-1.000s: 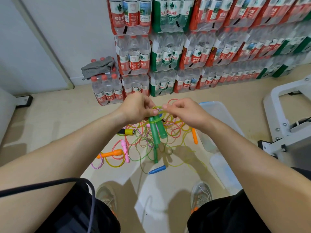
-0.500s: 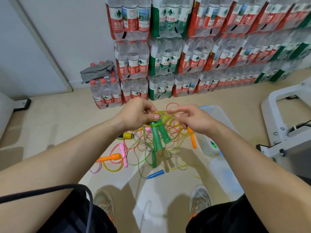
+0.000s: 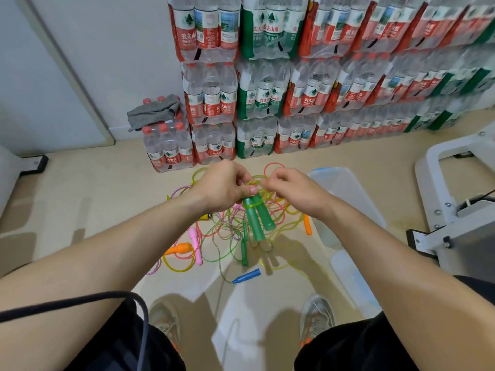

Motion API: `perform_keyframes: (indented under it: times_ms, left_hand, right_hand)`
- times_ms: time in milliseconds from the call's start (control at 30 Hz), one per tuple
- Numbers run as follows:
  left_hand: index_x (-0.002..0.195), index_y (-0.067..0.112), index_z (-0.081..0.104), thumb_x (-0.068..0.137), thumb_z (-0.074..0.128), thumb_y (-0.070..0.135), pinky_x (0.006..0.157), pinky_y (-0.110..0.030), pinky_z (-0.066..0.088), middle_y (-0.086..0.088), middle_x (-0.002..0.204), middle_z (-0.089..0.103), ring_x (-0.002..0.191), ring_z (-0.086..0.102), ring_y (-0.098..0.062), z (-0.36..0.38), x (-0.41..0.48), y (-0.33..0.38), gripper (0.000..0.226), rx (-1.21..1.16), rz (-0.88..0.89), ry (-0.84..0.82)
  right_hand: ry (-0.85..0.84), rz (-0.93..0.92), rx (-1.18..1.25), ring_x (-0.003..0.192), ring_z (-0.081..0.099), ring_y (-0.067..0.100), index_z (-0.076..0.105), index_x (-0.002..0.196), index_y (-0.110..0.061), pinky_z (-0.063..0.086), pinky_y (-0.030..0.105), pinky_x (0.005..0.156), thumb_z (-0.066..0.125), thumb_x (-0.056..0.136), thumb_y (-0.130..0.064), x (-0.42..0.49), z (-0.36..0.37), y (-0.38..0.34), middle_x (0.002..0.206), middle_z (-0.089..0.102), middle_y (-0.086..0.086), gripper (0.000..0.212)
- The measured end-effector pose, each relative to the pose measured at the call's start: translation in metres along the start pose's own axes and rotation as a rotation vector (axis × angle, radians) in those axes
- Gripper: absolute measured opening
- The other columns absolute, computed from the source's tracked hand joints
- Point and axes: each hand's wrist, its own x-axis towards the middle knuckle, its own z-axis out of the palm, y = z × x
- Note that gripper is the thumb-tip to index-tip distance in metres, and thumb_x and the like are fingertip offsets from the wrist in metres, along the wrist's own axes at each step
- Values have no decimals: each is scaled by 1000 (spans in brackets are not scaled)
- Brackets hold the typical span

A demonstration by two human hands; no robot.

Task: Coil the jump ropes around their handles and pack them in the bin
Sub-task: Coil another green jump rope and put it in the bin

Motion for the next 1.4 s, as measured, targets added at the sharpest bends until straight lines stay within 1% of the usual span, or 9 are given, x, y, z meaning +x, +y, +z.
perform_keyframes:
  times_ms: [100, 267, 433, 533, 633, 800, 933, 1133, 1400]
  left_hand:
    - [88, 15, 76, 86, 79, 30, 65, -33, 55, -2, 72, 72, 67, 67, -18, -1, 4, -1, 16, 36, -38, 51]
    - [89, 15, 76, 86, 79, 32, 64, -31, 54, 2, 70, 69, 65, 65, -16, 1, 3, -3, 17, 43, -79, 95]
    - [90, 13, 75, 85, 80, 29, 75, -43, 59, -3, 75, 73, 74, 72, -22, 6, 2, -2, 18, -4, -113, 86]
    - [92, 13, 76, 85, 79, 32, 69, -35, 57, 0, 75, 72, 73, 69, -19, 7, 0, 0, 20, 38, -107, 81]
    - [91, 15, 76, 85, 78, 33, 62, -28, 47, 4, 73, 69, 71, 65, -16, 7, -1, 3, 19, 67, -107, 103]
    - [90, 20, 75, 85, 78, 35, 59, -26, 41, 8, 75, 67, 74, 63, -12, 12, -4, 8, 17, 87, -126, 228]
    - [85, 21, 74, 86, 78, 35, 54, -21, 38, 9, 69, 67, 66, 61, -5, 16, -5, 10, 14, 49, -183, 275]
    - [80, 20, 73, 84, 79, 37, 63, -25, 41, 6, 72, 68, 75, 65, -16, 16, -3, 7, 19, 22, -265, 252]
    - [89, 18, 76, 84, 80, 37, 68, -30, 53, 7, 75, 69, 75, 67, -14, 9, 3, -2, 20, 31, -189, 243]
  right_hand:
    - [54, -49, -291, 62, 56, 12, 51, 88, -29, 43, 34, 59, 71, 80, -42, -3, 2, 2, 65, 59, -9, 25]
    - [36, -79, -214, 58, 50, 12, 52, 97, -25, 40, 33, 57, 77, 82, -38, -2, 4, 4, 62, 52, -10, 32]
    - [-41, -106, -194, 65, 46, -5, 59, 100, -27, 34, 17, 58, 87, 76, -31, -3, -2, 6, 71, 45, -16, 37]
    - [-29, -114, -207, 69, 46, -6, 64, 99, -29, 38, 18, 63, 87, 76, -35, -3, -1, 5, 75, 45, -17, 33]
    - [16, -99, -212, 70, 53, 5, 68, 91, -27, 50, 30, 69, 90, 71, -39, -5, 0, 1, 72, 49, -14, 32]
    - [205, -19, -457, 63, 54, 13, 48, 72, -27, 35, 31, 52, 81, 71, -58, -14, 12, -19, 68, 55, -10, 45]
    - [350, -17, -647, 78, 60, 26, 42, 70, -25, 40, 33, 57, 65, 80, -65, -22, 32, -24, 78, 61, -1, 47]
    - [337, 21, -472, 74, 59, 21, 47, 66, -22, 30, 30, 53, 72, 74, -62, -24, 36, -19, 68, 59, -7, 48]
    - [247, -73, -76, 57, 48, 9, 56, 69, -21, 40, 32, 56, 77, 80, -41, -17, 26, -5, 58, 50, -10, 32]
